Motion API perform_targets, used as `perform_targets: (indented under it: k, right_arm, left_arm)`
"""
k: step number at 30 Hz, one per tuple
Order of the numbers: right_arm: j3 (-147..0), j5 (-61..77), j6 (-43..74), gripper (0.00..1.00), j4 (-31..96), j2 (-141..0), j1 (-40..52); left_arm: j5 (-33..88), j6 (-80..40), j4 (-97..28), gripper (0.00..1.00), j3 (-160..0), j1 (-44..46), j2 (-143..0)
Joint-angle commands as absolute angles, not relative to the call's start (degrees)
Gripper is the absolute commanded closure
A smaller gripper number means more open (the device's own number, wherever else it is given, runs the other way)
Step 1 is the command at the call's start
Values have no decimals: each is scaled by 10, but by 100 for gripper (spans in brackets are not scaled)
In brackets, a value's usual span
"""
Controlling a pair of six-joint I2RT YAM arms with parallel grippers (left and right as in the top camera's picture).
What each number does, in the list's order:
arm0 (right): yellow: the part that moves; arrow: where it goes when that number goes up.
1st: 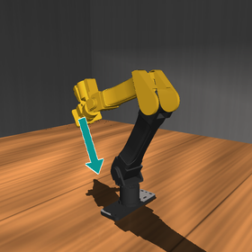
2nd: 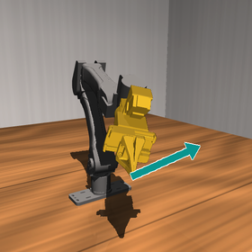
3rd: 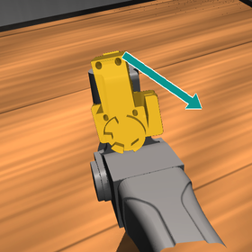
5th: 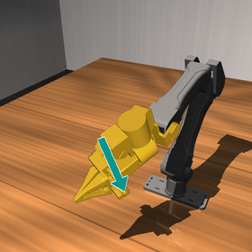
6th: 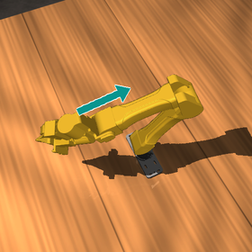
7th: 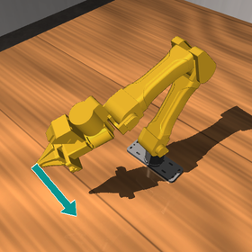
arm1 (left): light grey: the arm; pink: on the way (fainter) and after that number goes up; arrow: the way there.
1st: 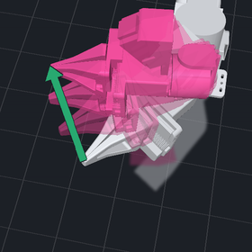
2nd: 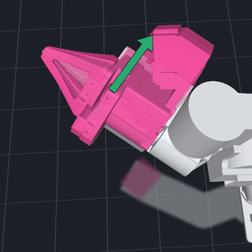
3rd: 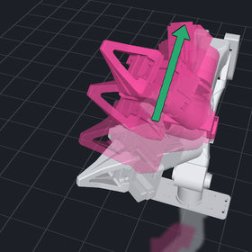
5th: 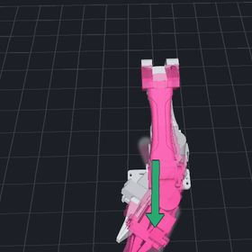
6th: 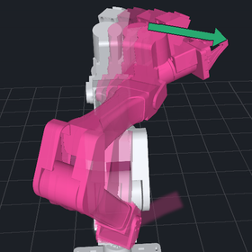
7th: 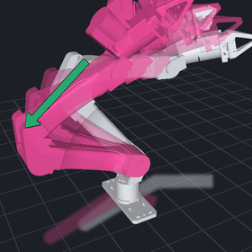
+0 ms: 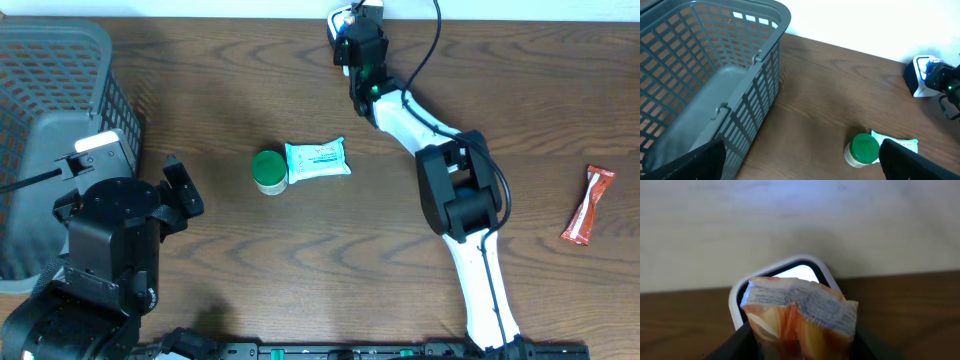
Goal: Scan the item barcode
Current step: 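Hold the orange pack under the scanner with the right gripper, then carry the orange pack right and set it beside the bar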
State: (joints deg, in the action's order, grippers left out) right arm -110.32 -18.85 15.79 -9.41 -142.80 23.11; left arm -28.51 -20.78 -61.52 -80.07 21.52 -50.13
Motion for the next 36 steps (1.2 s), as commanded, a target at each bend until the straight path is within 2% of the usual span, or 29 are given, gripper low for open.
perform_targets:
  k: [1, 5, 11, 20, 28, 36]
  right_arm:
    - [-1099, -185, 163, 58, -36, -1400, 239]
    - [-1099, -185, 163, 62, 63, -1334, 240]
    - [-1099, -168, 233, 67, 353, -1210, 232]
    - [-1099, -168, 315, 67, 632, -1164, 154]
    - [-1096, -164, 323, 68, 727, -1164, 38]
    - [-1059, -166, 321, 64, 694, -1164, -100]
  left_arm:
    - [-292, -209, -615, 2, -800, 213, -501]
    - [-292, -209, -615, 2, -800, 213, -501]
    - [-292, -209, -615, 2, -800, 213, -501]
    - [-292, -209, -615, 2, -800, 213, -501]
    - [-292, -209, -615, 2, -800, 213, -501]
    - [-292, -209, -615, 2, -800, 213, -501]
